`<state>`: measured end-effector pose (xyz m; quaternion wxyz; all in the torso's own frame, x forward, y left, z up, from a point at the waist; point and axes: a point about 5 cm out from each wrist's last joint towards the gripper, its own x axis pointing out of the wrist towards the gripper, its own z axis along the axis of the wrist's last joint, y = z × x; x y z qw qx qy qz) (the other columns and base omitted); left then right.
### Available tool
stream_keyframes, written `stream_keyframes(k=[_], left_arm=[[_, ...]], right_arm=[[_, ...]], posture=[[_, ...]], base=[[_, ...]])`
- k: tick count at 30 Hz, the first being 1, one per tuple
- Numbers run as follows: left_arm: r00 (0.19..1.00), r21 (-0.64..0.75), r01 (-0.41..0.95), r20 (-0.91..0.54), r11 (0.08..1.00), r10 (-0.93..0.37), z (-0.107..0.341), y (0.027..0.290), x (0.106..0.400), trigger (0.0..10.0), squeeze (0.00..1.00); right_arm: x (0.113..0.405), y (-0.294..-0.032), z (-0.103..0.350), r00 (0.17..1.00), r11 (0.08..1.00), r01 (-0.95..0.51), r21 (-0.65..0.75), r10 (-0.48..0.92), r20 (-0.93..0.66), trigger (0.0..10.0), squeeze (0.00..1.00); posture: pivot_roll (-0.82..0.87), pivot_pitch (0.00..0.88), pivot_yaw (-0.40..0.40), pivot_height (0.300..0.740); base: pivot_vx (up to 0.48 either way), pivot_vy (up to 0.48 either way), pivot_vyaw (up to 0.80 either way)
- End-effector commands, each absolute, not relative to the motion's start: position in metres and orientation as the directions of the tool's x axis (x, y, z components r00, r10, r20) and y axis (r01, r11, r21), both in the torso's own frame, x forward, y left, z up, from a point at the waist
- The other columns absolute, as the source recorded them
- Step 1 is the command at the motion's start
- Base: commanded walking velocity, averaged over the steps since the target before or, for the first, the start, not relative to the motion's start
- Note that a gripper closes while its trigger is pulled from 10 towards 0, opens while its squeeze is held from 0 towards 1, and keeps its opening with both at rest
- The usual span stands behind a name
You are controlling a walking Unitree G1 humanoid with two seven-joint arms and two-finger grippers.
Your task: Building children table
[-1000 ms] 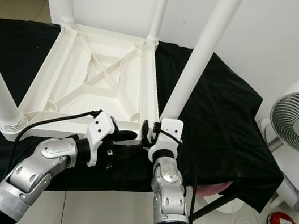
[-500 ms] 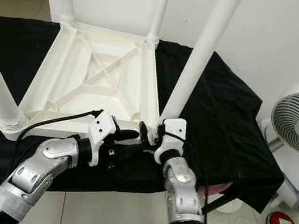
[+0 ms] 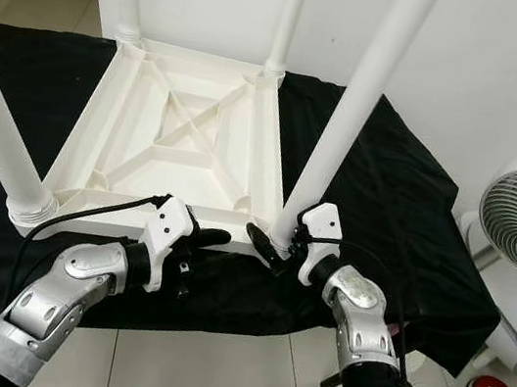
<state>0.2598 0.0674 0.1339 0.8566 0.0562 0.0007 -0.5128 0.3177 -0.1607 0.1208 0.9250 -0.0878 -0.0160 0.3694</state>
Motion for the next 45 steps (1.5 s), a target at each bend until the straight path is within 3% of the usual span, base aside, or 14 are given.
stream_keyframes(k=[1, 13, 14, 18, 19, 34, 40, 45], left_arm=[[0.446, 0.089, 0.894, -0.066, 0.440, -0.893, 0.134, 0.063, 0.256, 10.0, 0.00], [0.428, 0.076, 0.902, -0.055, 0.424, -0.902, 0.134, 0.055, 0.253, 10.0, 0.00], [0.424, 0.071, 0.905, -0.052, 0.420, -0.904, 0.134, 0.054, 0.253, 10.0, 0.00], [0.423, 0.069, 0.905, -0.052, 0.419, -0.905, 0.135, 0.054, 0.252, 10.0, 0.00], [0.422, 0.067, 0.906, -0.051, 0.418, -0.905, 0.134, 0.053, 0.253, 10.0, 0.00], [0.465, 0.092, 0.884, -0.059, 0.459, -0.884, 0.134, 0.060, 0.259, 10.0, 0.00], [0.488, 0.099, 0.871, -0.053, 0.482, -0.871, 0.138, 0.065, 0.264, 10.0, 0.00], [0.492, 0.099, 0.868, -0.050, 0.486, -0.869, 0.138, 0.065, 0.265, 10.0, 0.00]], right_arm=[[0.323, -0.157, 0.121, 0.688, 0.665, -0.717, -0.206, 0.722, -0.064, 0.0, 0.00], [0.326, -0.157, 0.113, 0.635, 0.613, -0.768, -0.184, 0.765, -0.104, 0.0, 0.00], [0.326, -0.158, 0.112, 0.652, 0.633, -0.756, -0.168, 0.752, -0.096, 4.4, 0.00], [0.327, -0.159, 0.111, 0.654, 0.636, -0.754, -0.165, 0.751, -0.090, 4.4, 0.00], [0.327, -0.159, 0.111, 0.666, 0.651, -0.743, -0.155, 0.742, -0.077, 10.0, 0.00], [0.315, -0.123, 0.109, 0.872, 0.870, -0.488, -0.074, 0.489, -0.008, 10.0, 0.00], [0.308, -0.113, 0.106, 0.966, 0.967, -0.254, -0.005, 0.254, -0.046, 10.0, 0.00], [0.303, -0.110, 0.105, 0.994, 0.997, -0.082, 0.004, 0.082, -0.077, 10.0, 0.00]], posture=[[-0.04, 0.000, -0.074, 0.740], [-0.04, 0.000, -0.087, 0.740], [-0.05, 0.000, -0.085, 0.740], [-0.05, 0.000, -0.085, 0.740], [-0.06, 0.000, -0.085, 0.740], [-0.06, 0.000, -0.092, 0.740], [-0.06, 0.000, -0.098, 0.740], [-0.06, 0.000, -0.095, 0.740]], base=[[0.000, 0.000, 0.00], [0.000, 0.000, 0.00], [0.000, 0.000, 0.00], [0.000, 0.000, 0.00], [0.000, 0.000, 0.00], [0.000, 0.000, 0.00], [0.000, 0.000, 0.00], [0.000, 0.000, 0.00]])
